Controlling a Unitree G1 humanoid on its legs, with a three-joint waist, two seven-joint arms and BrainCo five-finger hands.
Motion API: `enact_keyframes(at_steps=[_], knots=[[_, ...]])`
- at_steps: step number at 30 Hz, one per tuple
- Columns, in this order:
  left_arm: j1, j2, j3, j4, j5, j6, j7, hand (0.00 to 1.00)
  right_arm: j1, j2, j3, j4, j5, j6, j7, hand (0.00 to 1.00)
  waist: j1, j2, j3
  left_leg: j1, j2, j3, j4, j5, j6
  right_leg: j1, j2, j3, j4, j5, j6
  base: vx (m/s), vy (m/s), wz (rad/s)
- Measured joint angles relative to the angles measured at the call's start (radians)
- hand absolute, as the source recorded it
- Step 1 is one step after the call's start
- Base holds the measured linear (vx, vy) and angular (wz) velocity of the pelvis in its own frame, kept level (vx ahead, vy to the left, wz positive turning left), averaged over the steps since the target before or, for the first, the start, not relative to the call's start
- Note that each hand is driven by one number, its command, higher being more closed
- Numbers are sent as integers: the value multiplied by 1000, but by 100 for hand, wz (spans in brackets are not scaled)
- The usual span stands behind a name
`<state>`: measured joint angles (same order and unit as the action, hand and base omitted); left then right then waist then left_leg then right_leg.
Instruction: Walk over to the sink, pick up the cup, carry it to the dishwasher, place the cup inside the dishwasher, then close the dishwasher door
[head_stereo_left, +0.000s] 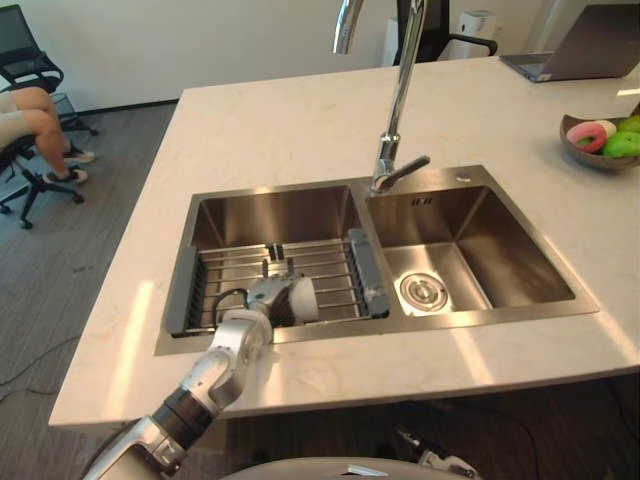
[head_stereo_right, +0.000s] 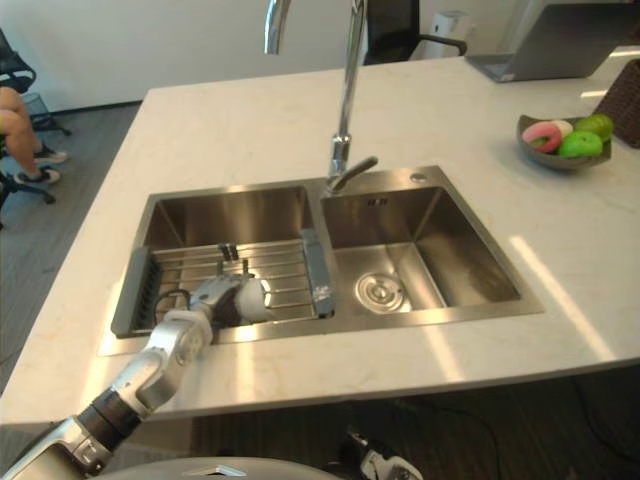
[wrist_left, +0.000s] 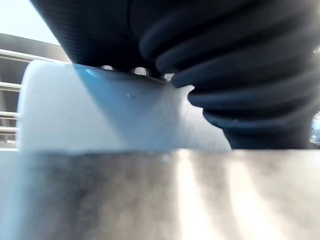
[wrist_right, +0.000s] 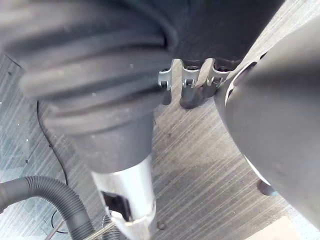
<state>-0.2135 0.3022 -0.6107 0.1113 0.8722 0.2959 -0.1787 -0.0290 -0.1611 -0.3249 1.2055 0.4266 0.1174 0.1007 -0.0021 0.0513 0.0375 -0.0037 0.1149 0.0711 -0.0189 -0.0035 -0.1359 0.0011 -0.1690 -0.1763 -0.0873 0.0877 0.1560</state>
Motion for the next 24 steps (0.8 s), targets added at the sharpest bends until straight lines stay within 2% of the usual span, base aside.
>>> enact_keyframes(at_steps=[6,9,11,13,14,15,16,19,21,24], knots=[[-10,15,7,21,-57,-37,55,100,-10,-1,2,4,1,-2,-9,0,-5,6,4,-5,-4,-22,1,0,0,-2,1,-1,0,0,0,-5,-1,2],[-10,19,37,42,-152,-79,134,100,-14,-6,6,11,5,-4,-16,0,-5,11,7,-5,-11,-47,-1,0,0,-2,1,-1,0,0,0,-6,-1,2],[-7,10,77,63,-230,-107,190,100,-14,-8,7,22,9,-4,-16,0,-3,11,7,-8,-11,-50,-1,0,0,-2,1,-3,0,0,0,-22,-5,6],[6,-20,152,100,-373,-150,270,100,-14,-8,8,24,14,-4,-17,0,-3,11,7,-12,-16,-68,-4,0,0,-3,1,-5,0,0,0,-26,-6,9],[8,-29,172,109,-420,-156,285,100,-14,-8,7,24,19,-4,-17,0,-3,10,7,-12,-18,-72,-6,1,0,-3,1,-5,0,0,0,-26,-3,8],[8,-47,216,128,-512,-158,301,100,-13,-7,7,24,19,-4,-17,0,-4,9,8,-10,-18,-72,-14,1,0,-4,1,-6,0,0,0,-24,-4,6],[8,-54,245,145,-601,-158,308,100,-13,-6,7,22,19,-5,-17,0,-5,7,9,-6,-18,-72,-28,1,0,-5,1,-7,0,0,0,-22,-6,5],[2,-61,280,181,-777,-158,305,100,3,-3,6,-11,19,-2,-18,0,0,6,10,12,-18,-72,-63,11,2,-2,3,-13,0,0,0,0,-4,1],[5,-73,298,185,-822,-158,300,100,13,-1,6,-18,19,-5,-18,0,4,6,10,14,-17,-72,-64,18,6,2,3,-18,0,0,0,13,-4,4],[11,-79,299,183,-833,-158,257,100,34,8,8,-43,19,-5,-18,0,9,1,11,28,-16,-70,-64,23,10,20,2,-25,0,-1,0,23,0,5]])
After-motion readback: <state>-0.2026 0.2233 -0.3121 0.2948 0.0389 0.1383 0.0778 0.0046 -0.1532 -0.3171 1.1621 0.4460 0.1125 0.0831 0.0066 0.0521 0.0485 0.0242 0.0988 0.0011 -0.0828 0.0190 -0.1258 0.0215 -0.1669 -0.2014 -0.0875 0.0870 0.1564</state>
